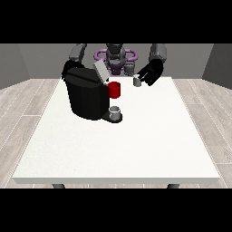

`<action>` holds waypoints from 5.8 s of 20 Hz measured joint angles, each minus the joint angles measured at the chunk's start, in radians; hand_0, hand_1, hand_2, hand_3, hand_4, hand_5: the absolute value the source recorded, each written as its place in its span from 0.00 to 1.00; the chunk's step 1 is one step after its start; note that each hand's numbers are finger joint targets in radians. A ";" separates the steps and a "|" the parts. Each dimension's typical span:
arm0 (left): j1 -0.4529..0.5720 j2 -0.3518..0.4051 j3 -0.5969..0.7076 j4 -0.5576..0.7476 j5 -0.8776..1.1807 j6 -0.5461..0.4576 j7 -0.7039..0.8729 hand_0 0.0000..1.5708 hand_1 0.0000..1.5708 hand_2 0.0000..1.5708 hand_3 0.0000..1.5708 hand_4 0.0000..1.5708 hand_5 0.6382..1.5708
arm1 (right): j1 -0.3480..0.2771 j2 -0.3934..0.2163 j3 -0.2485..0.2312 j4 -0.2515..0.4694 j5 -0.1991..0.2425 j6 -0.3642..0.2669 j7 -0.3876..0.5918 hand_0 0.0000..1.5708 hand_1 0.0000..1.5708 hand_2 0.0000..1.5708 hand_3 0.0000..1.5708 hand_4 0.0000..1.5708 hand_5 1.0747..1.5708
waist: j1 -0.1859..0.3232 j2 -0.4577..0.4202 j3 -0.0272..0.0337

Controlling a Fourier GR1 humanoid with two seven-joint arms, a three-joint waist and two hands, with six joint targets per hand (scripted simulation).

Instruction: Insert the coffee pod into the coffee machine and close the lid

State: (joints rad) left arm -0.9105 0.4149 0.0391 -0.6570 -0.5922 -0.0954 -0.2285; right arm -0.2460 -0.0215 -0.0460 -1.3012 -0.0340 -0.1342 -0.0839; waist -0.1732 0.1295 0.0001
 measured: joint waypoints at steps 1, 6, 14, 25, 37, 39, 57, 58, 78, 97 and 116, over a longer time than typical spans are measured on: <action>-0.017 0.003 0.002 -0.004 -0.002 -0.002 0.008 0.64 0.64 0.76 0.78 0.35 1.00 | -0.007 0.003 0.002 -0.001 0.002 -0.005 0.004 0.00 0.00 0.00 0.00 0.32 1.00 | -0.005 -0.001 0.0000; -0.092 0.016 0.031 -0.002 -0.002 -0.007 0.058 0.77 0.77 0.80 0.76 0.32 1.00 | -0.019 0.009 0.027 -0.020 0.009 0.002 0.000 0.00 0.00 0.00 0.00 0.32 1.00 | -0.047 0.018 0.0001; -0.203 0.051 0.070 0.008 0.010 -0.042 0.097 0.81 0.81 0.85 0.81 0.33 1.00 | -0.062 -0.011 0.021 -0.047 0.014 -0.001 0.020 0.00 0.00 0.00 0.00 0.35 1.00 | -0.094 0.066 0.0000; -0.235 0.038 0.068 0.025 -0.021 -0.024 0.115 0.82 0.82 0.84 0.78 0.32 1.00 | -0.072 -0.017 0.018 -0.080 0.024 -0.019 0.047 0.00 0.00 0.00 0.00 0.31 1.00 | -0.121 0.093 0.0001; -0.250 0.009 0.062 0.034 -0.041 -0.024 0.114 0.75 0.75 0.80 0.76 0.31 1.00 | -0.076 -0.015 0.003 -0.086 0.004 -0.017 0.055 0.00 0.00 0.00 0.00 0.33 1.00 | -0.118 0.108 0.0000; -0.262 0.017 0.067 0.036 -0.040 -0.032 0.110 0.76 0.76 0.81 0.76 0.32 1.00 | -0.075 -0.012 -0.001 -0.083 0.007 -0.025 0.034 0.00 0.00 0.00 0.00 0.33 1.00 | -0.120 0.121 -0.0001; -0.257 0.017 0.080 0.061 -0.055 -0.044 0.101 0.77 0.77 0.78 0.69 0.29 1.00 | -0.064 -0.021 -0.007 -0.100 0.001 -0.023 0.038 0.00 0.00 0.00 0.00 0.27 1.00 | -0.119 0.135 0.0008; -0.260 0.009 0.077 0.058 -0.057 -0.043 0.107 0.74 0.74 0.76 0.67 0.29 1.00 | -0.065 -0.024 -0.012 -0.091 -0.001 -0.020 0.033 0.00 0.00 0.00 0.00 0.23 1.00 | -0.117 0.136 0.0008; -0.262 0.049 0.047 0.056 -0.118 -0.059 0.043 0.00 0.00 0.00 0.00 0.00 1.00 | -0.076 -0.025 -0.012 -0.095 -0.004 -0.030 0.023 0.00 0.00 0.00 0.00 0.26 1.00 | -0.112 0.148 0.0020; -0.228 -0.006 0.008 0.015 -0.164 -0.131 0.085 0.00 0.00 0.00 0.00 0.00 1.00 | -0.036 -0.019 -0.053 0.008 -0.021 -0.041 -0.030 0.00 0.00 0.00 0.00 0.24 1.00 | -0.039 0.044 0.0005; 0.160 -0.260 0.296 -0.010 0.231 -0.143 -0.011 0.00 0.00 0.00 0.00 0.14 1.00 | 0.156 -0.085 -0.053 -0.057 -0.038 0.022 0.021 0.00 0.00 0.00 0.00 0.18 1.00 | 0.141 -0.318 -0.0009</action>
State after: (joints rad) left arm -0.7509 0.1551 0.3347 -0.6666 -0.3613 -0.2382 -0.2395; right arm -0.0903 -0.1063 -0.0993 -1.3587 -0.0715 -0.1122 -0.0630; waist -0.0318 -0.1882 -0.0007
